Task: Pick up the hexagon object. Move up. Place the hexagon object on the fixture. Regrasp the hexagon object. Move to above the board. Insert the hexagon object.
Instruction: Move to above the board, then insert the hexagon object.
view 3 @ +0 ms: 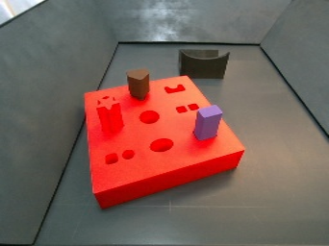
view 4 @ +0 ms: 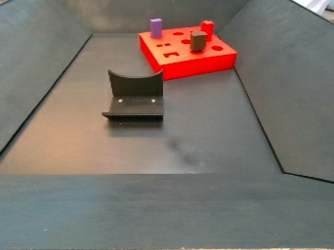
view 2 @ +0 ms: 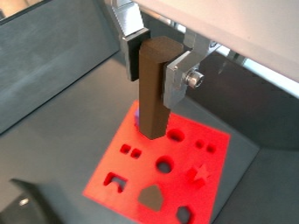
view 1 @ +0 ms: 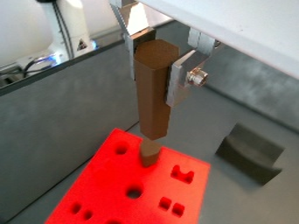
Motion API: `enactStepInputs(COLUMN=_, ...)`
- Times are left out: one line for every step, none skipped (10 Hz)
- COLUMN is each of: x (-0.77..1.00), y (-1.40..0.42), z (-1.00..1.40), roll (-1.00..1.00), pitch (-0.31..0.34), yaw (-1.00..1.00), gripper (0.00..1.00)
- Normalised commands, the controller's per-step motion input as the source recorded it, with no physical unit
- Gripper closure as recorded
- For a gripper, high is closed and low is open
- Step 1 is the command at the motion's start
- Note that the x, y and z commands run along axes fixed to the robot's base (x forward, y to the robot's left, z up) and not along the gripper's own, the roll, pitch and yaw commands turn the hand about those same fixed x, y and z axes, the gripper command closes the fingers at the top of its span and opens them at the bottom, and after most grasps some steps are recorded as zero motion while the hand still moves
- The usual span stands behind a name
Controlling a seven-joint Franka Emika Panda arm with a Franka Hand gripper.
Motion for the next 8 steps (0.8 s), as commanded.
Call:
enactStepInputs(x=-0.05, y=-0.02, z=0.0, roll=-0.28, pitch=-0.039, yaw=-0.02, gripper=1.0)
enactStepInputs(x=0.0, y=0.0, z=0.0, roll=-0.01, pitch=0.0, yaw=0.0, gripper=1.0)
enactStepInputs(x=0.0, y=0.0, z=0.0, roll=-0.01, pitch=0.0, yaw=0.0, gripper=1.0)
enactStepInputs(x=0.0, y=0.0, z=0.0, roll=0.0, pitch=0.001, yaw=0.0, gripper=1.0)
enactStepInputs(x=0.0, y=0.0, z=0.0, roll=-0.02, pitch=-0.013, yaw=0.0, gripper=1.0)
enactStepInputs(x=-0.32, y=0.03, z=0.03, roll=-0.07, pitch=-0.131, yaw=-0.12, gripper=1.0)
enactStepInputs(x=-0.57, y=0.15, z=0.1, roll=-0.07, pitch=-0.191, yaw=-0.22, gripper=1.0)
enactStepInputs(x=-0.77, y=0.25, z=0.0, roll=-0.01, pitch=-0.22, yaw=-0.26, gripper=1.0)
